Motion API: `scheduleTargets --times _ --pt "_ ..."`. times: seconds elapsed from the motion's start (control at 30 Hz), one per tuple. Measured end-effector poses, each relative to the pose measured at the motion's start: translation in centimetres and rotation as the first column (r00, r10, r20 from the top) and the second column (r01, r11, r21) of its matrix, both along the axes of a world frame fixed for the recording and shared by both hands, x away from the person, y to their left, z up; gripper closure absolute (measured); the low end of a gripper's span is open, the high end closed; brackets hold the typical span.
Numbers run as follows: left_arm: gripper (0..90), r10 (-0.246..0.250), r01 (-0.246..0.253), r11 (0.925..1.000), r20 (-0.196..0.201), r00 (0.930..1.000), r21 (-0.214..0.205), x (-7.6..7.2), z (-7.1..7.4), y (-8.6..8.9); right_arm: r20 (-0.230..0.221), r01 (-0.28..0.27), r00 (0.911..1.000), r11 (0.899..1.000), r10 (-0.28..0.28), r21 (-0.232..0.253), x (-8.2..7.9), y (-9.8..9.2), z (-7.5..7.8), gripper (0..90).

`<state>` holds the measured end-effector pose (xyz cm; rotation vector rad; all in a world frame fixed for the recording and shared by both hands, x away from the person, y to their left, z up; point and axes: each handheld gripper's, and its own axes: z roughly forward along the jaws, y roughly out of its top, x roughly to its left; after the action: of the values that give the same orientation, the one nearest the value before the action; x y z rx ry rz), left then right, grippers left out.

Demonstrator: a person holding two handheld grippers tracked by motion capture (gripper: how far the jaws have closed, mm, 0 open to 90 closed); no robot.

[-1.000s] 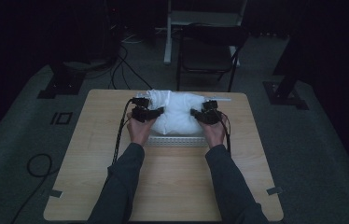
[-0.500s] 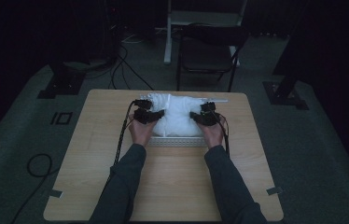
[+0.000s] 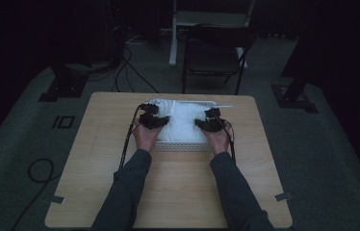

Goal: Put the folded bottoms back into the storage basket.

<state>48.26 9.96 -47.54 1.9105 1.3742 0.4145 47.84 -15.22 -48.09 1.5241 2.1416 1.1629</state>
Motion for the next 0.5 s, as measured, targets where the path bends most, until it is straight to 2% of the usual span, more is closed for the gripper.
scheduleTargets --times 0.27,0.37,0.4,0.5 --pt "51.7 0.0 0.001 0.9991 -0.022 0.9998 0.043 -0.21 -0.05 -0.37 -0.021 0.001 0.9998 1.0 -0.001 -0.008 -0.06 -0.07 -0.49 70.0" --pt "46.9 0.03 -0.025 0.9952 -0.055 0.998 0.095 -0.43 -0.12 -0.74 -0.083 -0.011 0.9965 1.0 0.009 -0.029 0.32 -0.14 -0.85 68.5" --pt "45.3 0.04 -0.034 0.9937 -0.056 0.9976 0.107 -0.51 -0.12 -0.82 -0.091 -0.008 0.9958 0.999 0.004 -0.041 0.38 -0.11 -0.85 67.8" --pt "41.8 0.052 -0.048 0.9945 -0.048 0.9975 0.093 -0.73 0.05 -0.63 -0.093 0.007 0.9955 0.997 -0.014 -0.076 0.45 -0.01 -0.77 62.7"
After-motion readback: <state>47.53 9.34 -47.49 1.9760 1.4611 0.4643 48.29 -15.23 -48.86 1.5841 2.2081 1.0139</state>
